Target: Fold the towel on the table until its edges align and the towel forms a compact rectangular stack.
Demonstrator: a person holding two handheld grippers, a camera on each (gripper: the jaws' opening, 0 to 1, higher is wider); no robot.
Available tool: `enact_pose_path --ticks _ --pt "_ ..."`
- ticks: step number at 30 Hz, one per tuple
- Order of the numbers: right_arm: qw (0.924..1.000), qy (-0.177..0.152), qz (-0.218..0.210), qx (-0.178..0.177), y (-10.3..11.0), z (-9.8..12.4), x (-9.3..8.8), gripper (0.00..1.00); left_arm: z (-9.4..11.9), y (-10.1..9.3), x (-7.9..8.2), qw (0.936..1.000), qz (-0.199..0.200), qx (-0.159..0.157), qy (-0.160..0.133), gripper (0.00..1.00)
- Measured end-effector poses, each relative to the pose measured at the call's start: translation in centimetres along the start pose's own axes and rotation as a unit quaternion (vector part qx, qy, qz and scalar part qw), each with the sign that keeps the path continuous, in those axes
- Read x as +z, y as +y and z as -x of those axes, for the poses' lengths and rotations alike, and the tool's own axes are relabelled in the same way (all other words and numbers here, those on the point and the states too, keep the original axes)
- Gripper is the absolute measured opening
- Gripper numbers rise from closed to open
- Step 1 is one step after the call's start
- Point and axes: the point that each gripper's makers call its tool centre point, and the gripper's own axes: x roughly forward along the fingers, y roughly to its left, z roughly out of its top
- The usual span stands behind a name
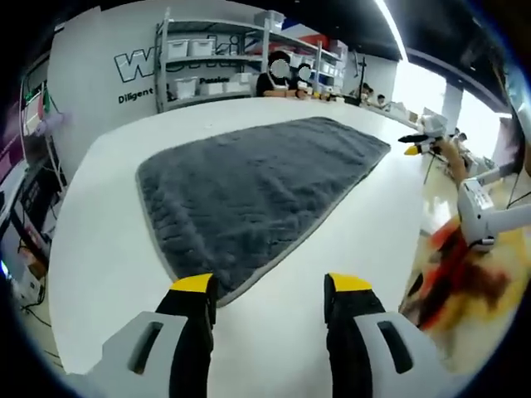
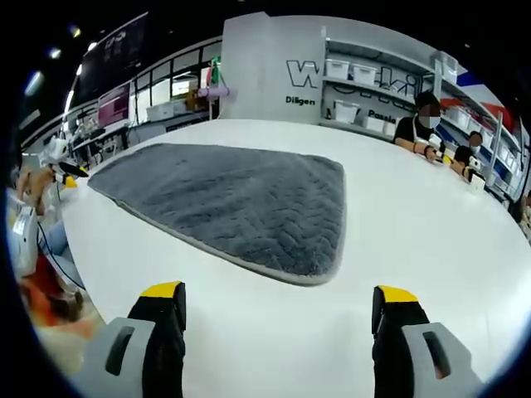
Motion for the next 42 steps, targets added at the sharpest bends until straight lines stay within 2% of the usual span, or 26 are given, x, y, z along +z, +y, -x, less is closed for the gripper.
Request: enact_pose_path --ticks 5,11,14,19,24,28,30,31,33,38,42 --pt "1.0 0.004 0.003 -0.001 -0.3 0.2 -0.1 0.93 -0.6 0.7 -0.5 0.9997 0.002 0.001 0.023 0.44" --pt "0.9999 0.006 -0.004 0.013 -0.2 0.0 0.1 0.9 -1.1 0.4 -0.7 0.9992 -0.003 -0.009 0.039 0.41" --pt "0.9999 0.007 -0.003 0.013 -0.5 -0.1 0.2 0.88 -1.1 0.4 -0.8 0.9991 -0.005 -0.008 0.042 0.4" --pt "0.9992 0.0 -0.004 0.041 0.2 -0.1 0.7 0.81 -1.1 0.5 -0.7 0.9991 -0.004 -0.006 0.042 0.38" --pt "0.9988 0.002 -0.003 0.048 0.0 -0.3 1.1 0.74 -1.1 0.6 -0.8 0.999 -0.005 -0.004 0.044 0.36" --pt "0.9977 0.015 0.026 0.06 0.7 -0.4 1.4 0.64 -1.1 0.8 -0.8 0.999 -0.009 -0.001 0.044 0.34" --pt "0.9948 0.049 0.057 0.069 1.0 -0.3 0.6 0.51 -1.1 0.8 -0.9 0.9989 -0.016 0.001 0.044 0.34" --pt "0.9931 0.059 0.074 0.069 1.0 -0.4 0.4 0.47 -1.0 0.9 -0.9 0.9988 -0.021 0.003 0.045 0.33" --pt "0.9893 0.073 0.107 0.067 0.8 -0.7 0.2 0.44 -1.0 1.0 -0.9 0.9988 -0.02 0.003 0.045 0.33" --pt "0.9811 0.087 0.153 0.08 0.8 -1.2 0.6 0.37 -0.9 1.2 -0.9 0.9989 -0.021 0.001 0.042 0.32" --pt "0.9784 0.105 0.157 0.084 0.4 -1.7 0.4 0.3 -0.8 1.2 -0.9 0.9987 -0.03 0.003 0.042 0.32"
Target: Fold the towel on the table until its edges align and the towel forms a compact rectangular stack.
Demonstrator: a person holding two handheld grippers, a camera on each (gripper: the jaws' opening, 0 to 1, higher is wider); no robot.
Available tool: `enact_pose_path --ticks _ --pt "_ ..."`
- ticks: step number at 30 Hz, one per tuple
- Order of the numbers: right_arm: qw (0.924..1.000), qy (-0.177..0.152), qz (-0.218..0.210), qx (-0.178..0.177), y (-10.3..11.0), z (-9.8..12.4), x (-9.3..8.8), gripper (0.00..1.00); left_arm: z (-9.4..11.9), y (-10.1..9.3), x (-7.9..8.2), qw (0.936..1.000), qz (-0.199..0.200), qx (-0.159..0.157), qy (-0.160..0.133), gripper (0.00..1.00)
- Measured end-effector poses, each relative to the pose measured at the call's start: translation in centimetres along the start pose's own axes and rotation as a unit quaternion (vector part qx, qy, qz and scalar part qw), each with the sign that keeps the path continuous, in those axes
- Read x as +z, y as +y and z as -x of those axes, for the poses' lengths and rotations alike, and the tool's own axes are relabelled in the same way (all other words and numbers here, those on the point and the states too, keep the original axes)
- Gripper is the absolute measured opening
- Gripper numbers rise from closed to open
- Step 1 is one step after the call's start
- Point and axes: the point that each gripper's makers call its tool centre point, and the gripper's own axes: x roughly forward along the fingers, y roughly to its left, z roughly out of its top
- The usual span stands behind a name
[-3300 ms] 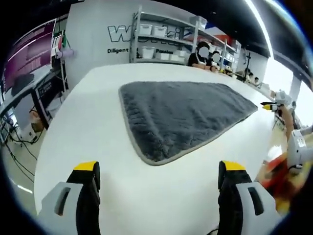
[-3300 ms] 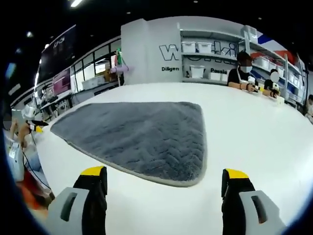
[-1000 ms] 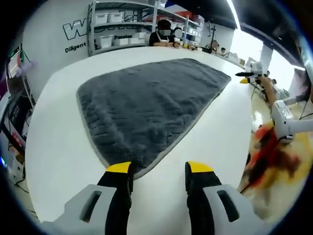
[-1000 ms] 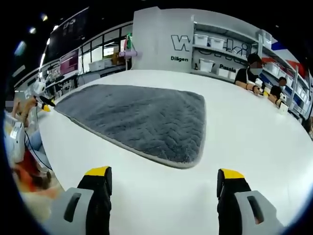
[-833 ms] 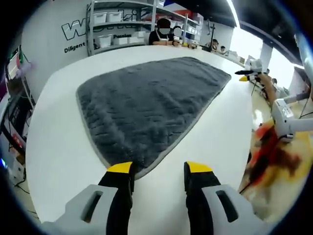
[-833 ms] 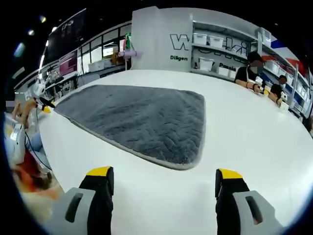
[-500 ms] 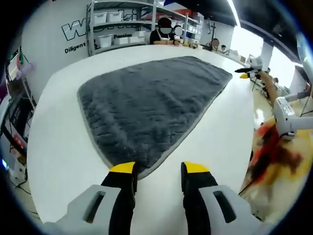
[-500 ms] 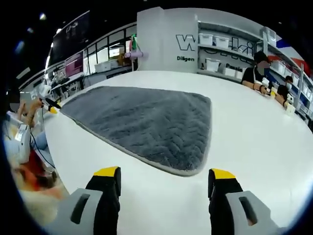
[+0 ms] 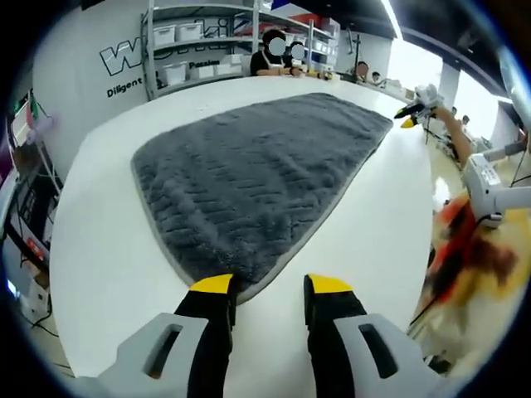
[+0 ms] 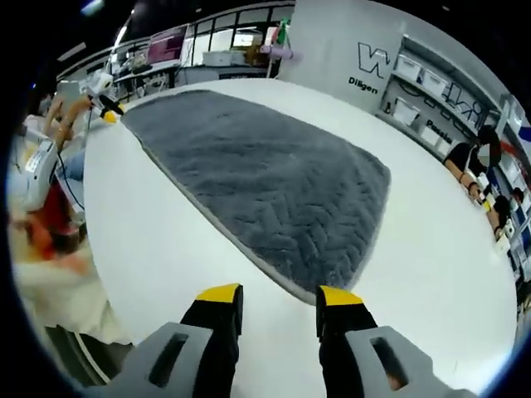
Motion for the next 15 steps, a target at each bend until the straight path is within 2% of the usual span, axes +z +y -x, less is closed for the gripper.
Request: enact_pose_path --ticks 5,9,11,15 --pt "0.9996 0.027 0.007 0.006 -1.0 -0.6 -0.9 0.3 0.0 0.1 0.0 1.0 -0.002 -0.001 0.001 0.3" --pt "0.9996 0.023 0.0 0.016 -1.5 -0.7 -0.7 0.27 -0.1 0.1 0.0 0.9999 -0.012 -0.001 0.008 0.3" --pt "0.9994 0.019 0.011 0.028 -1.3 -0.9 -0.4 0.27 -0.1 0.2 0.0 0.9996 -0.023 0.0 0.014 0.27" --pt "0.9985 0.03 0.015 0.043 -1.7 -1.2 -0.7 0.24 -0.1 0.6 -0.1 0.9991 -0.036 0.006 0.019 0.24"
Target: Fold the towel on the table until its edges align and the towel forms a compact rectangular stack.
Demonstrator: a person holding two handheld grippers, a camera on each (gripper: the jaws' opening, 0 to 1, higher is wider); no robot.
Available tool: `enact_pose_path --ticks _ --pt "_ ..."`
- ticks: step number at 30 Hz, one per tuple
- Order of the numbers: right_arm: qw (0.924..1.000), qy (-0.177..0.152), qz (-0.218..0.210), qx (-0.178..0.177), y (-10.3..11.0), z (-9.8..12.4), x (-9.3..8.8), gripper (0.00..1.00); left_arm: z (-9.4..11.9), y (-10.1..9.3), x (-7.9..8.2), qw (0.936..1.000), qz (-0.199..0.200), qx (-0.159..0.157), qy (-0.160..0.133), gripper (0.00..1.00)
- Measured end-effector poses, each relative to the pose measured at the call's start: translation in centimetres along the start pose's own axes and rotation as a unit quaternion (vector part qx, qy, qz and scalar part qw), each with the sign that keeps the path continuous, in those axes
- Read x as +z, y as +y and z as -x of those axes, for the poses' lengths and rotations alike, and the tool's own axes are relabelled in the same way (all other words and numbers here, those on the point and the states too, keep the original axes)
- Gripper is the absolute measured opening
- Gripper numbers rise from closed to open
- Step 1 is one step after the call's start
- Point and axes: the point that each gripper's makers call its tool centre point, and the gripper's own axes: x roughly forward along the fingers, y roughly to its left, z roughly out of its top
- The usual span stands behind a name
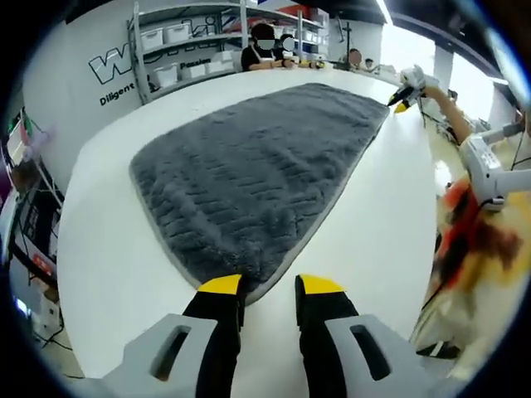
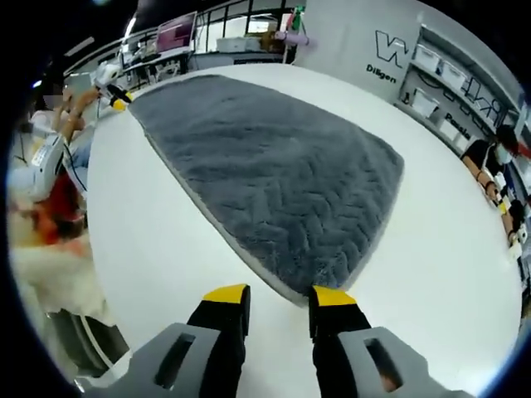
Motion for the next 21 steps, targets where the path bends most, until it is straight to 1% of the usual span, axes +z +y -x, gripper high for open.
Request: enact_pose_path --ticks 2,6,8,12,15,18,20,21 --pt "1.0 0.001 -0.001 0.001 -0.19 0.01 0.02 0.21 0.0 -0.03 0.0 1.0 0.001 -0.001 0.0 0.24" --pt "0.9998 0.002 -0.02 0.004 -0.43 0.04 -0.14 0.14 -0.04 -0.07 -0.01 1.0 -0.002 0.0 -0.002 0.23" --pt "0.9997 0.002 -0.023 0.008 -0.47 -0.03 -0.22 0.14 -0.08 -0.06 0.01 1.0 -0.004 0.001 -0.003 0.23" --pt "0.9997 0.0 -0.021 0.01 -0.69 -0.13 -0.4 0.11 -0.03 0.21 -0.01 0.9999 -0.007 0.004 -0.007 0.19" --pt "0.9999 -0.002 -0.009 0.008 -0.65 -0.17 -0.5 0.09 -0.07 0.53 0.05 0.9998 -0.007 0.01 -0.013 0.15" --pt "0.9999 -0.005 -0.007 0.006 -0.45 -0.25 -0.56 0.08 -0.13 0.55 0.1 0.9998 -0.008 0.012 -0.016 0.14" --pt "0.9999 -0.008 -0.003 0.006 -0.5 -0.25 -0.58 0.07 -0.15 0.56 0.08 0.9997 -0.013 0.011 -0.019 0.11" --pt "0.9999 -0.01 -0.004 0.004 -0.53 -0.18 -0.62 0.05 -0.14 0.69 0.1 0.9996 -0.017 0.012 -0.021 0.1"
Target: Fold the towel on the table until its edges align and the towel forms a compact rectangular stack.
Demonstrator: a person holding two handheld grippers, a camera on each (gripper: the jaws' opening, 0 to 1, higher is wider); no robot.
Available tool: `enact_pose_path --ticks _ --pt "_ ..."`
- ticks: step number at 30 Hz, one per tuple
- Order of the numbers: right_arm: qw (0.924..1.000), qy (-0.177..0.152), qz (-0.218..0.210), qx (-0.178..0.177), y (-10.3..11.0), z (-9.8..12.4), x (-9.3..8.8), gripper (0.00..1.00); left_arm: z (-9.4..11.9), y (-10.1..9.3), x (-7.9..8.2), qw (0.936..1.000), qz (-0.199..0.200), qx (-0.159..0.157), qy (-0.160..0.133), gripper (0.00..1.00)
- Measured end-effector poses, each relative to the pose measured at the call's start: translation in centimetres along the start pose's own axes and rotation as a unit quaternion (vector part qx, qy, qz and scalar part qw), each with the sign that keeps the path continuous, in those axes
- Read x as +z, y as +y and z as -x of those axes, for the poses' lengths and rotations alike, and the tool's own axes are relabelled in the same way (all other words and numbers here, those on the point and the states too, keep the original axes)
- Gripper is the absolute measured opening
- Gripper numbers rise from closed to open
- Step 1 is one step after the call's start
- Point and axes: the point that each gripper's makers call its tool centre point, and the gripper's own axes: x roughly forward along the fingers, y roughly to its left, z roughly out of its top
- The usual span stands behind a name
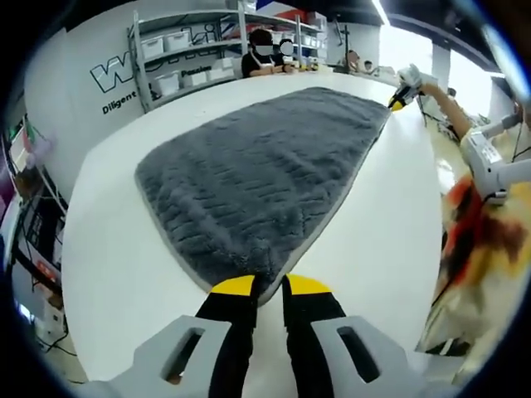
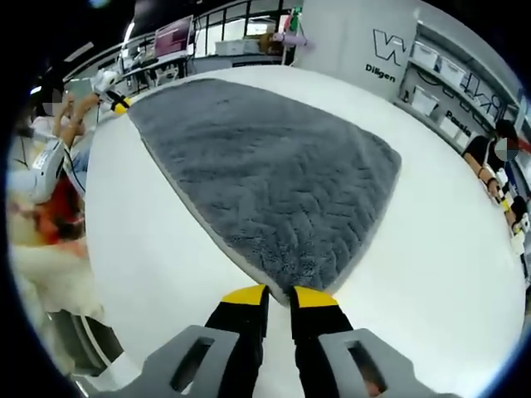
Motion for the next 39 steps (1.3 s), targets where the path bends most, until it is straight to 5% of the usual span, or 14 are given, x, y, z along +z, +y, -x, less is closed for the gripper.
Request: enact_pose_path --ticks 17,39 --pt "0.9996 -0.013 -0.02 -0.016 -1.0 0.6 0.2 0.0 -0.4 0.7 0.4 0.9995 0.032 -0.006 0.005 0.03" --pt "0.9997 -0.022 -0.001 -0.01 1.7 2.4 0.8 0.0 1.7 0.3 -0.9 0.9981 0.03 -0.005 0.053 0.03"
